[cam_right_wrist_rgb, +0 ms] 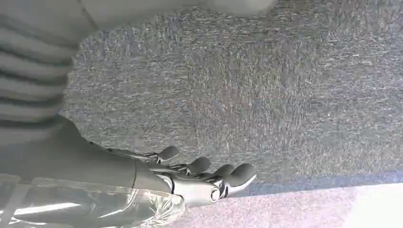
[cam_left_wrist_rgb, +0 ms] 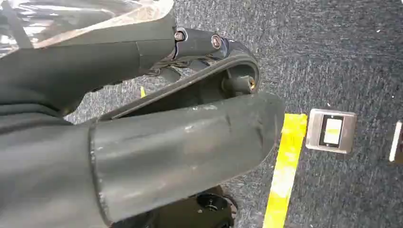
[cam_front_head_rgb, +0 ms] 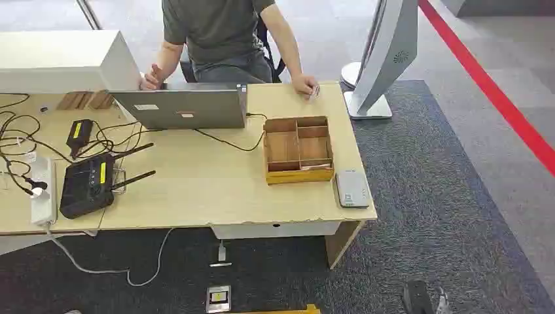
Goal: Pass the card to the sensor for recognition and then transmit it.
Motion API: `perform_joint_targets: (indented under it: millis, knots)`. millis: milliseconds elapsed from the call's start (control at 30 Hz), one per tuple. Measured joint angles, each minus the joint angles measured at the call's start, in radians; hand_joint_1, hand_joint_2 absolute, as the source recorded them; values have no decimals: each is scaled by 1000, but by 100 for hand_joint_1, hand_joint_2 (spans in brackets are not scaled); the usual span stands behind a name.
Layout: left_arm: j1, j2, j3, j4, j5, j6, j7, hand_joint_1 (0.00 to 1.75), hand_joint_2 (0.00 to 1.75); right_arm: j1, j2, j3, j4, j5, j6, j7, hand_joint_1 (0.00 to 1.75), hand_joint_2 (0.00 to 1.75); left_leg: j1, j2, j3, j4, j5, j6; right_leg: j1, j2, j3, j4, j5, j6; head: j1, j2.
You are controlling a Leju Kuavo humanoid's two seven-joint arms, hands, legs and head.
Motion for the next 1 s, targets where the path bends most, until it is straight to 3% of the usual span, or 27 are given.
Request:
perform_joint_targets:
  millis: [100,200,267,500,567,600,800,933,1000]
  knots:
    - [0,0,2,0,2,0,-1,0,0,15,3,5,-31,-49,-33,18,0,175,0,0,0,0,0,0,0,0,0,0,0,0,0,0]
    - [2,0,6,0,13,1,-1,0,0,85,4,55,-143,-115,-68,130,0,175,0,-2,0,0,0,0,0,-1,2,0,0,0,0,0]
    - [5,0,10,0,19,5,-1,0,0,131,4,90,-234,-110,-71,158,0,175,0,-2,-2,-1,-1,-1,0,-1,0,1,0,-1,0,0]
    - [4,-1,24,0,33,17,14,0,0,190,9,182,-461,-103,-73,131,0,175,0,-1,1,0,-1,-2,0,0,0,1,-1,-1,0,0]
    - [5,-2,24,0,32,17,17,0,0,201,9,195,-506,-105,-73,152,0,175,0,-1,-1,0,-1,-2,0,0,1,1,-1,-1,0,0]
    - [6,-2,24,0,29,16,19,0,0,203,0,209,-547,-117,-73,192,0,175,0,-1,-1,0,-1,-2,0,0,1,1,0,-1,0,0]
    - [4,-2,24,0,15,-8,26,0,0,159,-161,281,-757,-237,-76,445,0,175,-3,0,0,0,0,0,-3,0,0,1,1,1,0,0]
    - [4,-1,23,0,8,-15,33,0,0,127,-259,329,-865,-285,-68,499,0,175,-4,0,-1,0,1,0,-4,0,1,2,1,1,0,0]
    - [4,-1,22,1,-3,-25,37,0,0,96,-306,337,-898,-313,-26,533,0,175,-5,0,-2,0,1,0,-5,1,0,2,2,1,-1,0]
